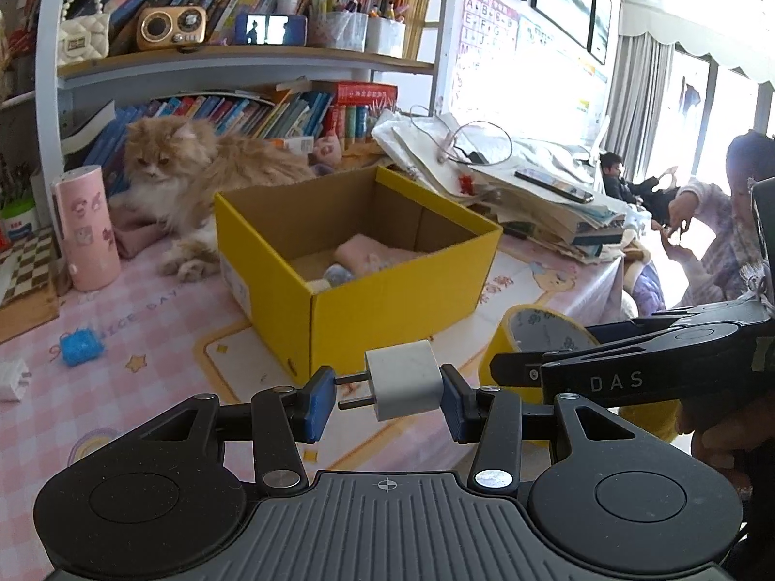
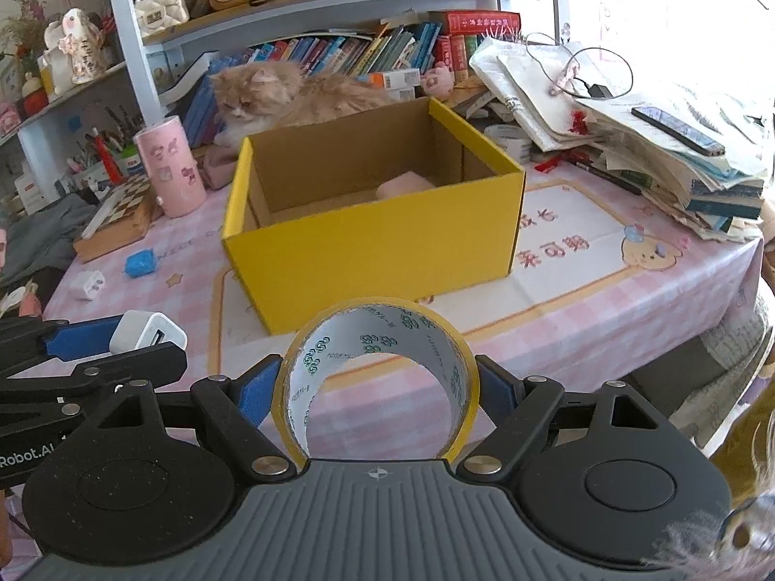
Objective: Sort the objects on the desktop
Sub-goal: 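Carry the white plug and tape roll with both tools toward the yellow box, then lower both tools into the yellow box and open them to drop plug and tape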
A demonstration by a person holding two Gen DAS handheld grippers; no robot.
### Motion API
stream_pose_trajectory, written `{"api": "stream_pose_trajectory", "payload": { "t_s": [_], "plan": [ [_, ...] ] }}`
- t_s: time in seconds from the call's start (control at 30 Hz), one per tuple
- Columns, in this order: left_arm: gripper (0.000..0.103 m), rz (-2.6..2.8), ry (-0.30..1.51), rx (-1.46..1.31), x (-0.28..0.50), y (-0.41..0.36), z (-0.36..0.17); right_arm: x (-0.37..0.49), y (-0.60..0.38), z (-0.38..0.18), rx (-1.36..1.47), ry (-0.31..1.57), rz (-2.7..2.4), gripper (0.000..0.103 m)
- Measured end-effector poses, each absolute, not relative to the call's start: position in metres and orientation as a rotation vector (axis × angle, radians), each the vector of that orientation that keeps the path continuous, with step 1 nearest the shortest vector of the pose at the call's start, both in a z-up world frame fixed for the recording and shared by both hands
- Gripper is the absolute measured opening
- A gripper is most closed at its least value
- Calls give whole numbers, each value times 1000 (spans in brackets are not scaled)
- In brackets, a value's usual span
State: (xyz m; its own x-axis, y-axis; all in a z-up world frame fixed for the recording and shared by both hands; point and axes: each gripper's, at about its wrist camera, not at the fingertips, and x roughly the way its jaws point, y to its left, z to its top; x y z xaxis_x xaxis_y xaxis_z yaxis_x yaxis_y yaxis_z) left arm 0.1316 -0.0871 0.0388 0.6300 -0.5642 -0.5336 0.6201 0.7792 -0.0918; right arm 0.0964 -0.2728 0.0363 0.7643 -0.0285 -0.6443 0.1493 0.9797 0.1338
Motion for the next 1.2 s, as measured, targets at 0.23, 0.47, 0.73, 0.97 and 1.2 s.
{"api": "stream_pose_trajectory", "payload": {
  "t_s": [0.23,0.47,0.73,0.97,1.2],
  "plan": [
    [45,-656,533,76,159,-111,48,120,-302,45,164,637,-90,81],
    [45,-597,479,79,185,-135,62,154,-329,62,158,557,-49,81],
    [45,-500,440,96,213,-154,70,199,-348,81,106,480,36,81],
    [45,-447,489,144,239,-167,60,234,-357,77,59,482,83,81],
    [45,-427,555,181,259,-179,44,262,-358,64,34,522,145,81]
  ]
}}
